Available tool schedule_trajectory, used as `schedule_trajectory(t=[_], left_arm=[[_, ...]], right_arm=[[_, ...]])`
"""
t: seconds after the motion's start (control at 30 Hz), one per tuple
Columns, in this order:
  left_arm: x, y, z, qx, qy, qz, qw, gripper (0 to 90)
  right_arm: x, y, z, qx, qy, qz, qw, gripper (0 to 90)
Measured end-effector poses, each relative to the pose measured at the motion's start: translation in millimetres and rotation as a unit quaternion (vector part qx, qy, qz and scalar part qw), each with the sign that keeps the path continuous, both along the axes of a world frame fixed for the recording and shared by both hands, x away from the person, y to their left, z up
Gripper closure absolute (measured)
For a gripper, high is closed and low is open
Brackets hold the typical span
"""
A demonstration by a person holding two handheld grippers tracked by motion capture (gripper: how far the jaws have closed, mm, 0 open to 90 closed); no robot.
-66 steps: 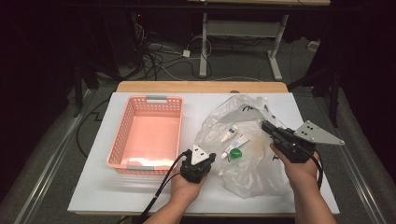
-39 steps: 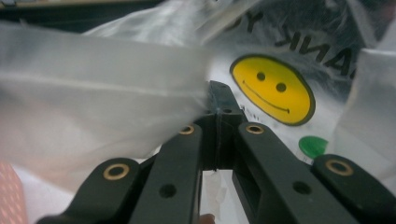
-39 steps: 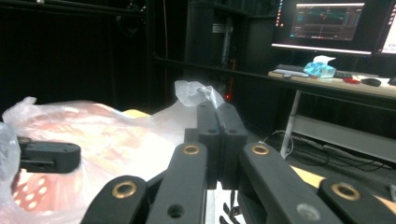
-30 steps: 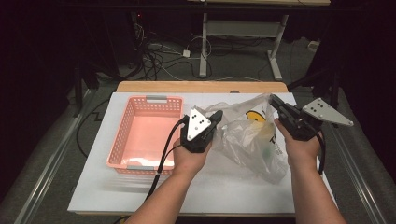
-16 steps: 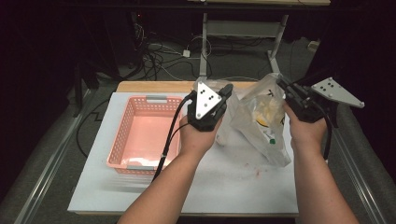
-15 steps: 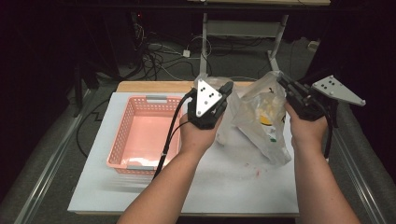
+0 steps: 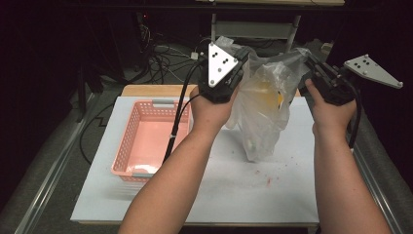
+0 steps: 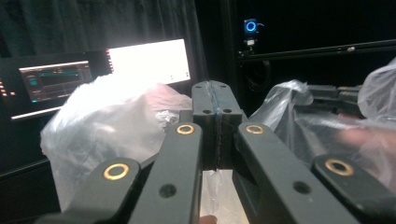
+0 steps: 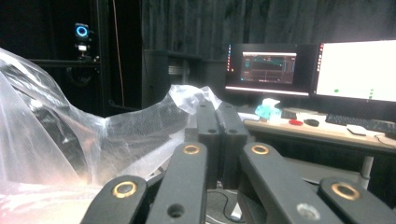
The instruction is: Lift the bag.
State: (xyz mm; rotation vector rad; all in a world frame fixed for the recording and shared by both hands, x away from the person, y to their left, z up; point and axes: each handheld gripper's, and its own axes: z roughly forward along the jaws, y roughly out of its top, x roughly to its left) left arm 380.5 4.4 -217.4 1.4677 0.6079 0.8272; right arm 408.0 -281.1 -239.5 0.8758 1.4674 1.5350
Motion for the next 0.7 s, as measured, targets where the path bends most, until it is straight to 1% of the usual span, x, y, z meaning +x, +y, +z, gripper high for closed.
schedule_trajectory(t=[0.07, 0.13, 0.17, 0.23, 0.33, 0.57, 0.7], left_arm=[[3.8, -4.3, -6.4, 0.004, 0.011, -0.002, 0.9999, 88.4], [9.4, -9.1, -17.3, 0.019, 0.024, 0.000, 0.9995, 88.4], [11.9, -9.8, -22.7, 0.019, 0.032, 0.000, 0.9993, 88.4], [14.8, -8.7, -31.1, 0.013, 0.042, -0.001, 0.9990, 88.4], [16.1, -7.4, -40.7, 0.021, 0.052, 0.002, 0.9984, 88.4], [15.4, -1.7, -55.9, 0.024, 0.072, -0.002, 0.9971, 88.2], [13.9, 1.1, -63.0, 0.031, 0.083, -0.001, 0.9961, 87.9]], right_arm=[[1.9, -0.6, -4.6, -0.002, 0.008, -0.001, 1.0000, 90.0], [5.0, 0.3, -13.5, -0.008, 0.022, 0.000, 0.9997, 90.0], [6.5, 1.3, -18.6, -0.009, 0.030, 0.000, 0.9995, 90.0], [8.9, 2.1, -27.9, -0.012, 0.039, 0.001, 0.9992, 90.0], [10.1, 1.7, -38.5, -0.016, 0.050, 0.003, 0.9986, 90.0], [9.1, 1.6, -59.0, -0.027, 0.071, 0.007, 0.9971, 90.0], [7.8, -0.3, -67.5, -0.029, 0.079, 0.005, 0.9964, 90.0]])
